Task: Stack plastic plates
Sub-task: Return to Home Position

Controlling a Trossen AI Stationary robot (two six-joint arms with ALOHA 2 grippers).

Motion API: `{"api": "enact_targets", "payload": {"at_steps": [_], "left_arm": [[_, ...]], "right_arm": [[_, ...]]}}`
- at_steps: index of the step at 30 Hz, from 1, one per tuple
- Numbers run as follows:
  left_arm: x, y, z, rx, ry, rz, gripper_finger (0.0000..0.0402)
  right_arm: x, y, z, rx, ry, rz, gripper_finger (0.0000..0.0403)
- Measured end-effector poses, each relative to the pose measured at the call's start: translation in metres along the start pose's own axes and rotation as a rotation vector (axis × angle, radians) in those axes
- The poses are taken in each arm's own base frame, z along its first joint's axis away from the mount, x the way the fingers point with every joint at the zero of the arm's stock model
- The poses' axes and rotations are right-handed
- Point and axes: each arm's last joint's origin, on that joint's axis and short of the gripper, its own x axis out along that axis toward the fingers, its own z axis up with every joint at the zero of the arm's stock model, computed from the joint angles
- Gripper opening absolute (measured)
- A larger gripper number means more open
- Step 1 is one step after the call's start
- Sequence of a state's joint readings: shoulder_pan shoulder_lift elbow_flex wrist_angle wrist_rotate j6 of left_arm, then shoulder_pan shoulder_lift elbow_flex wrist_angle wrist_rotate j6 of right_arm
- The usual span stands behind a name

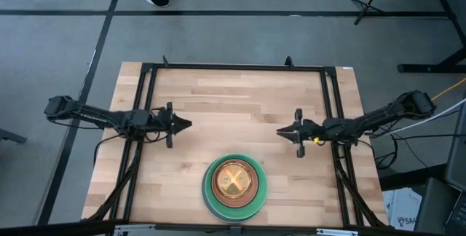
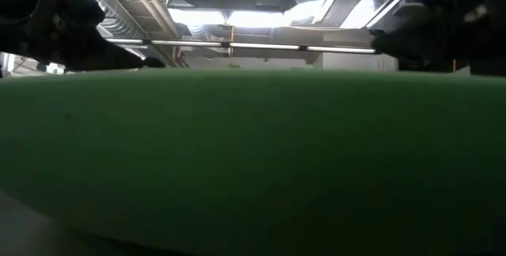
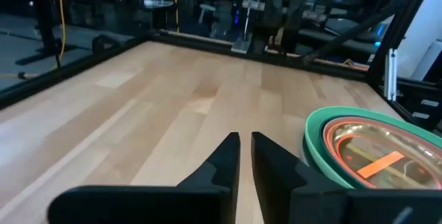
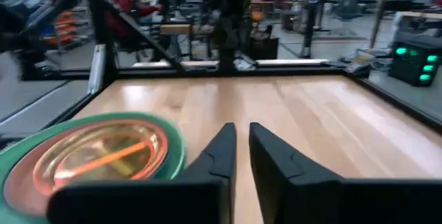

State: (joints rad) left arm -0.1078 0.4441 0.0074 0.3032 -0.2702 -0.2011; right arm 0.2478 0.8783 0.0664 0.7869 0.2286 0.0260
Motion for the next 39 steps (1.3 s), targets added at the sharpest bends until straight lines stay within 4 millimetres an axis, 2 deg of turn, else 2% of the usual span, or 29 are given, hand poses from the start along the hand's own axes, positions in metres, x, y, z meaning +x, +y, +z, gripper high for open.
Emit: {"api": "enact_targets", "payload": {"at_steps": [2,6,14,18,21,24,27,35,39], "left_arm": [[-0.001,0.0,0.002,0.006,-0.015,-0.006,0.0025],[-0.003,0.0,0.003,0.027,-0.032,-0.011,0.0016],[-0.004,0.001,0.0,0.021,0.003,-0.012,0.0009],[-0.005,0.001,0.001,0.022,-0.009,-0.014,0.0009],[-0.008,0.002,0.001,0.029,-0.006,-0.011,0.0009],[-0.01,0.003,-0.001,0.033,0.008,-0.013,0.0009],[-0.015,0.002,0.0,0.021,-0.002,-0.063,0.0009],[-0.029,0.005,0.014,0.001,-0.183,-0.05,0.0009],[-0.028,0.006,0.014,0.021,-0.183,-0.021,0.0009]], "right_arm": [[-0.012,-0.001,-0.007,0.003,-0.014,0.07,0.0023],[-0.022,-0.004,-0.005,0.002,-0.003,0.177,0.0003],[-0.041,-0.025,-0.008,0.039,0.066,0.071,0.0007],[-0.053,-0.028,-0.001,0.027,-0.023,0.103,0.0007],[-0.06,-0.031,0.0,0.024,-0.061,0.023,0.0007],[-0.06,-0.033,0.0,0.052,-0.051,-0.059,0.0007],[-0.058,-0.032,-0.003,0.054,-0.011,-0.027,0.0007],[-0.056,-0.032,-0.005,0.055,0.011,-0.024,0.0007],[-0.056,-0.032,-0.005,0.054,0.012,-0.024,0.0007]]}}
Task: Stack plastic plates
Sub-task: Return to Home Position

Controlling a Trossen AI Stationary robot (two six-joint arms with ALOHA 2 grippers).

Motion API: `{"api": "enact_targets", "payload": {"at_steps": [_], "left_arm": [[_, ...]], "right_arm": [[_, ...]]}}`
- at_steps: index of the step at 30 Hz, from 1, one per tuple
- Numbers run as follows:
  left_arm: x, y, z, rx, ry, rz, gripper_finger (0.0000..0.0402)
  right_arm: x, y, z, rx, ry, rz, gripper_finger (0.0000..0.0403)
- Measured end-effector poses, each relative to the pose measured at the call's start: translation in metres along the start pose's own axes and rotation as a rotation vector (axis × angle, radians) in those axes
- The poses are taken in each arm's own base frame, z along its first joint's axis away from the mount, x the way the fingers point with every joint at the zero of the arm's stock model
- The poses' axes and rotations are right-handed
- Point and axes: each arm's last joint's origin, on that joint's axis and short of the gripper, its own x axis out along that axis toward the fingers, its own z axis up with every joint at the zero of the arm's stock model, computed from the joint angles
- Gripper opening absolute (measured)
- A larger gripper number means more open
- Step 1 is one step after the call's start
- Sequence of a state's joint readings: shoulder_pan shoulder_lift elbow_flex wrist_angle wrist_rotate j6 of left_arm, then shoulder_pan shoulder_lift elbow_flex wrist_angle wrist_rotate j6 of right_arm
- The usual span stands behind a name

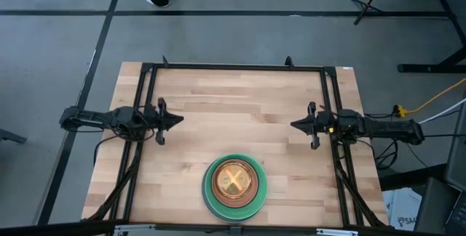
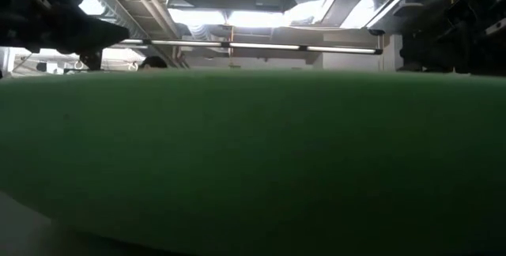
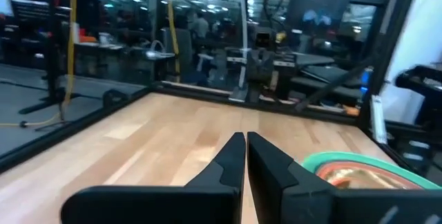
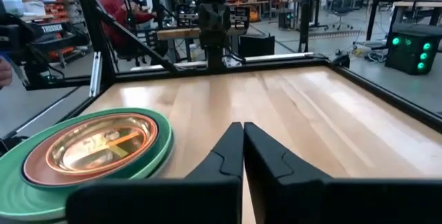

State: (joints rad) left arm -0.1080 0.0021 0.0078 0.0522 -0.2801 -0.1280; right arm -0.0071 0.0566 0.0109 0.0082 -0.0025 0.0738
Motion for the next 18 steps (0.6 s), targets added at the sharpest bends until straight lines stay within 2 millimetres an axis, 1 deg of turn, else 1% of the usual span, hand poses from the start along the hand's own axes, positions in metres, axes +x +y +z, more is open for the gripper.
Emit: {"api": "enact_targets", "payload": {"at_steps": [3,18], "left_arm": [[0.0008,0.001,-0.0007,0.004,0.007,0.025,0.0009],[0.0008,0.0009,-0.0006,0.003,0.006,0.022,0.0009]], "right_arm": [[0.0,0.0,-0.0001,0.0,0.001,-0.001,0.0007],[0.0,0.0,-0.0001,0.0,0.001,-0.001,0.0007]]}}
